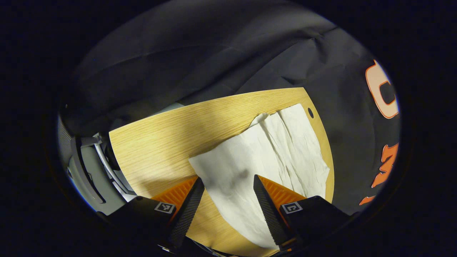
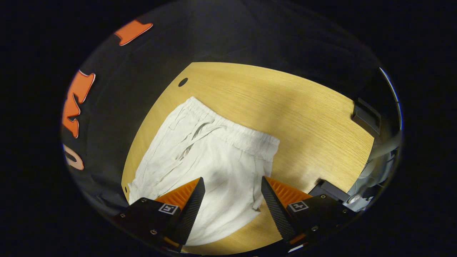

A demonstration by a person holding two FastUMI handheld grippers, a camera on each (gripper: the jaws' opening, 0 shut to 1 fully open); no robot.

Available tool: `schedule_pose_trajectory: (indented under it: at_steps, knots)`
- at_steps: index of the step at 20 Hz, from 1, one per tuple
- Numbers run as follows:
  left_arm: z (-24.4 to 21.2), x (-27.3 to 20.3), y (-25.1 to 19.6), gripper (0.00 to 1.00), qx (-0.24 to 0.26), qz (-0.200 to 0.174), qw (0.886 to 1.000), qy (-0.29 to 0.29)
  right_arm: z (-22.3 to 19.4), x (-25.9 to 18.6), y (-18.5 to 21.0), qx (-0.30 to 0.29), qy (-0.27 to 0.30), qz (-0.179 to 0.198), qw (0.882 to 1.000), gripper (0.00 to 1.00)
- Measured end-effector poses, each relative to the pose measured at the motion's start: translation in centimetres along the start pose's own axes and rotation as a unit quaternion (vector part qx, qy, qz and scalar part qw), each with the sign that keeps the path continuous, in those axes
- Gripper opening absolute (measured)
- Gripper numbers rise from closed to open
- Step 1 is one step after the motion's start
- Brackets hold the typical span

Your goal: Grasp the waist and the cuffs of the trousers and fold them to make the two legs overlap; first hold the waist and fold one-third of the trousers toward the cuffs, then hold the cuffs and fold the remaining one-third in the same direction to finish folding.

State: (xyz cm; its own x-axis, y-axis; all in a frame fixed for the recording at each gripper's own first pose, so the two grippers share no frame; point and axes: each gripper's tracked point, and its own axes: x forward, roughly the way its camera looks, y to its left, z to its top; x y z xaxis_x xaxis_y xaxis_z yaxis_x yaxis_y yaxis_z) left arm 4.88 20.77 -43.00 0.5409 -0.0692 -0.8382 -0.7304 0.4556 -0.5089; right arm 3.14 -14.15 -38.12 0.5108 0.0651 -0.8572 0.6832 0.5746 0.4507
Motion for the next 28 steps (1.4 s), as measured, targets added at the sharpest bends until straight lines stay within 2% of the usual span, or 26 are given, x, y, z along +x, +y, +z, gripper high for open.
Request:
schedule_pose_trajectory:
  at_steps: [3, 11, 13, 15, 17, 18, 19, 21, 23, 26, 28]
  knots:
    - [0.2, 0.0, 0.0, 0.93, 0.001, 0.002, 1.0, 0.0, 0.7, 0.7, -2.1, 0.02, -0.005, -0.022, 1.0, 0.95]
    - [1.5, 0.7, -1.1, 0.93, 0.022, -0.009, 1.0, -0.013, 1.4, 3.6, -0.6, 0.027, 0.012, -0.015, 0.999, 0.95]
    - [1.9, 1.4, -1.8, 0.88, 0.023, -0.021, 0.999, -0.023, 1.5, 3.9, -0.4, 0.027, 0.007, -0.015, 1.0, 0.89]
    - [2.4, 2.1, -2.3, 0.76, 0.01, -0.032, 0.999, -0.033, 1.5, 4.3, -0.7, 0.03, 0.004, -0.02, 0.999, 0.79]
    - [2.7, 2.7, -1.9, 0.43, 0.003, -0.026, 0.999, -0.035, 1.7, 4.5, -1.1, 0.042, 0.002, -0.027, 0.999, 0.64]
    - [2.8, 2.9, -1.8, 0.27, -0.004, -0.025, 0.999, -0.036, 1.7, 4.6, -1.2, 0.05, 0.003, -0.028, 0.998, 0.52]
    - [2.8, 2.8, -1.8, 0.18, -0.006, -0.028, 0.999, -0.039, 1.5, 4.8, -1.4, 0.057, 0.007, -0.031, 0.998, 0.46]
    - [2.4, 2.6, -1.9, 0.1, -0.02, -0.032, 0.999, -0.032, 1.5, 4.8, -1.3, 0.069, 0.008, -0.026, 0.997, 0.17]
    - [2.4, 1.8, -1.5, 0.06, -0.024, -0.024, 0.999, -0.04, 1.7, 4.2, -0.5, 0.083, 0.005, -0.005, 0.997, 0.12]
    - [2.5, 0.0, -1.8, 0.07, -0.012, -0.032, 0.998, -0.052, 2.3, 3.0, 0.1, 0.088, 0.002, 0.014, 0.996, 0.06]
    - [2.8, -1.4, -3.3, 0.07, -0.012, -0.05, 0.997, -0.058, 3.1, 1.9, 1.1, 0.084, -0.003, 0.032, 0.996, 0.06]
